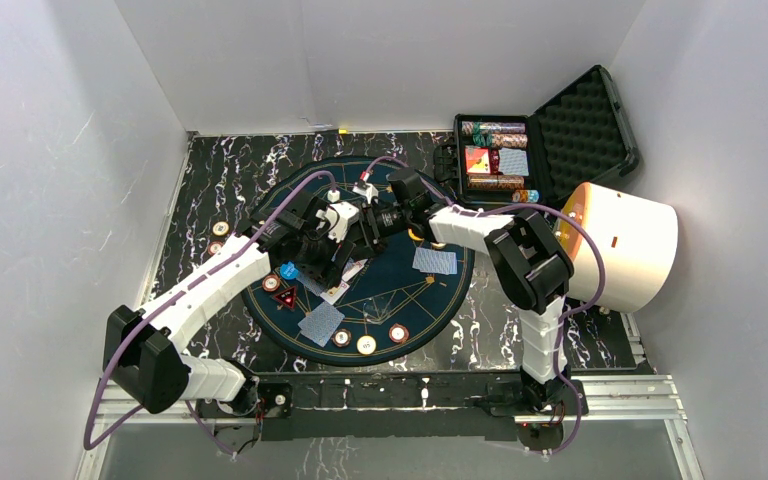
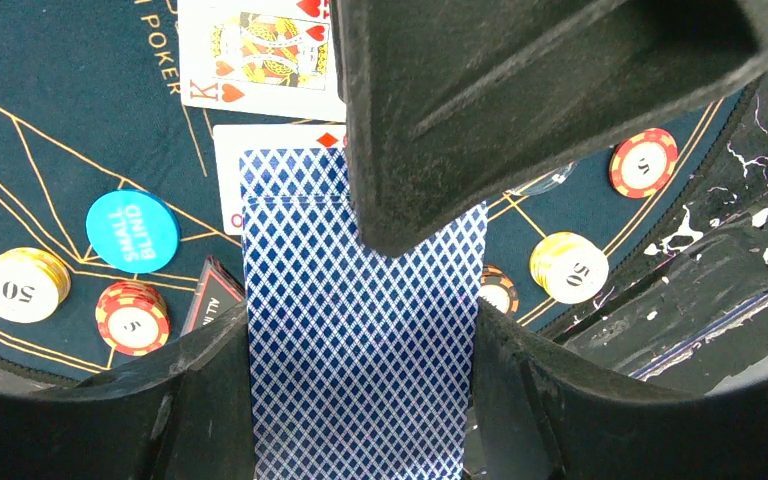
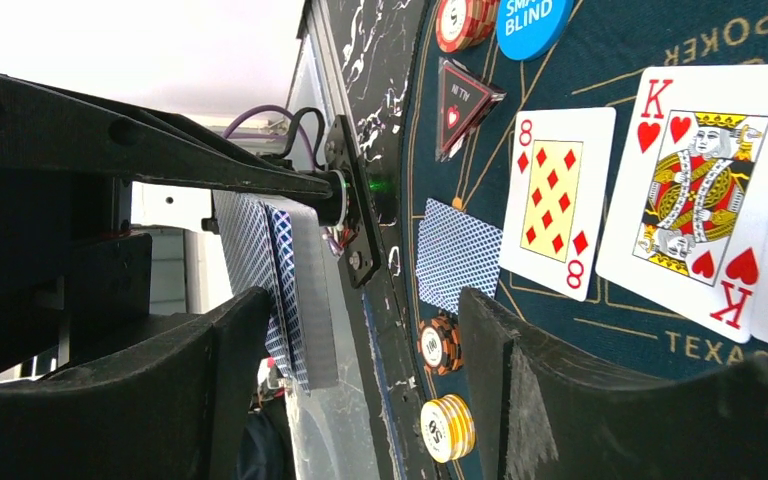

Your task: Distribute texas hold em gaming equipment

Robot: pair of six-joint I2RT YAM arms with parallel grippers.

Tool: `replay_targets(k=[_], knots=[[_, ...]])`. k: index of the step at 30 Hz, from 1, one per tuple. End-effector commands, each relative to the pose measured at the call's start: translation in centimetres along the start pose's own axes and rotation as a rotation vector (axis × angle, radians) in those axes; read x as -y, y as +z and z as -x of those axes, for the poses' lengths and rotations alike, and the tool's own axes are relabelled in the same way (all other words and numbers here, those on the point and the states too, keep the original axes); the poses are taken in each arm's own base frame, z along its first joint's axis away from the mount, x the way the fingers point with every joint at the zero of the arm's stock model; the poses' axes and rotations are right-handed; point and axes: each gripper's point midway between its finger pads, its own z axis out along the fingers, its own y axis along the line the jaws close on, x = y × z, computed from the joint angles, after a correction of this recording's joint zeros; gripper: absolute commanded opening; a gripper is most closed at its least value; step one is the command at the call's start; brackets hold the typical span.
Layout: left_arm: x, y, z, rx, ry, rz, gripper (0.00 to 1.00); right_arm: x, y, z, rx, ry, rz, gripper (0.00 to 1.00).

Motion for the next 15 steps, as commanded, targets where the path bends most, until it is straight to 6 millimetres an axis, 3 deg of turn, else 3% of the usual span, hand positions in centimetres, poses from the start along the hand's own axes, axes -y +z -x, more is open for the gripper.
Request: replay_targets(k=[1,5,10,15], knots=[[0.5,-1.2,1.2,0.063,0.005,-0.016,0.00,-1.8,-1.4,2.1,0.059,-0.094,-0.018,0.75],[0.6,-1.2,1.2,0.060,0.002,-0.017,0.00,-1.9,-1.8,2.4,0.065,-0.103,-0.019,0.73],[0.6,-1.1,1.2,0.060,0.003,-0.021,0.00,-3.8,-2.0,2.7,0.080,-0.161,0.022,0.88],[0.7,-1.1,1.4,0.063,0.001,-0.024,0.00,-3.6,-0.4,2.0,0.053,-0.138,0.046,0.89]])
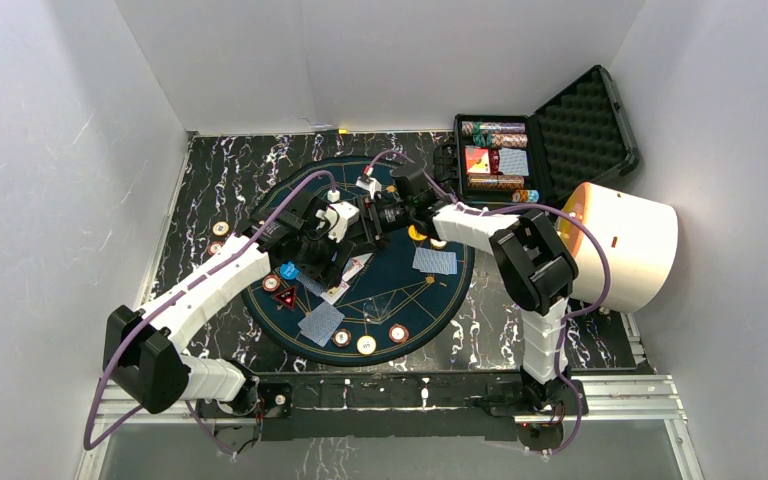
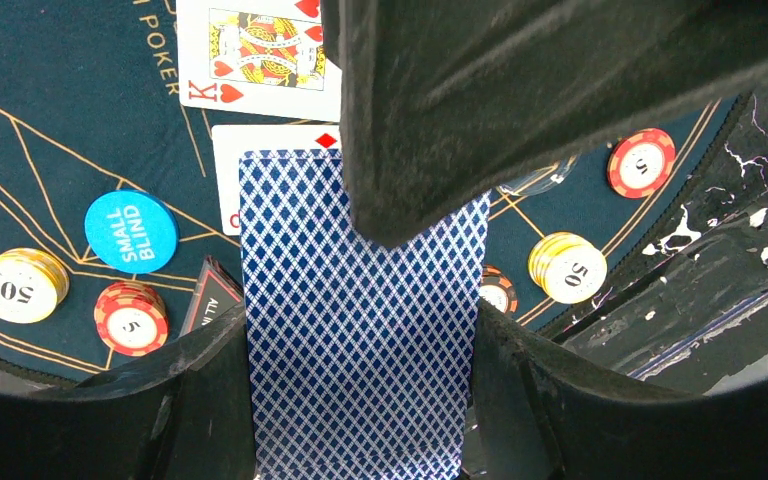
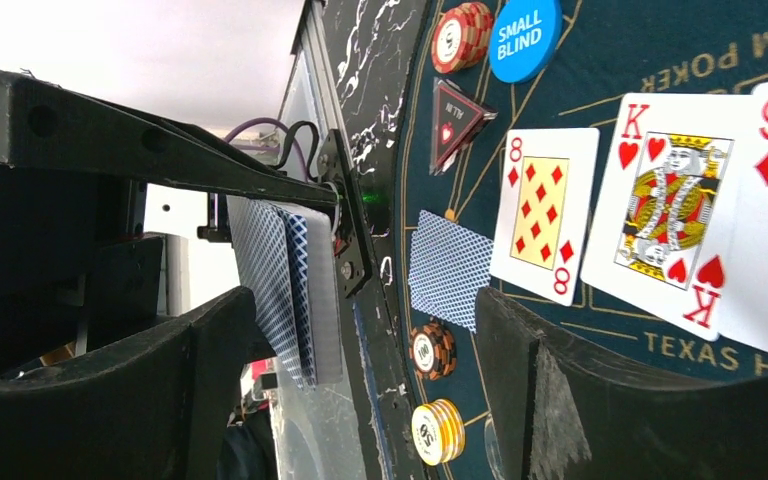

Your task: Distribute texas hold em gaming equipment

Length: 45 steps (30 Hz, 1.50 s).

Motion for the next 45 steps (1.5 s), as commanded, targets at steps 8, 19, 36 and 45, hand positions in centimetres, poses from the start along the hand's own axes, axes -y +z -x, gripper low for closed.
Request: replay_targets(k=[8,19,36,45], knots=[[0.7,-1.5,1.4,0.073,0.004,-0.024,0.00,-2.3,1.7,0.3,-0.006,-0.068,0.039,0.82],[0.8,-1.5,1.5,0.075,0.001,-0.028,0.00,-1.5,-0.1,1.4,0.023,-0.081,-0.010,0.70],[0.7,-0.6,0.7,0.036,-0.013,-0.023,0.00,-3.5,-2.4,1.4,0.048,-0.113,-0.042,0.63],[0.7,-0.9,0.8,0.043,-0.013,-0.021,0.00,-3.1,-2.6,1.6,0.050,-0.106,-0.080,0.47]])
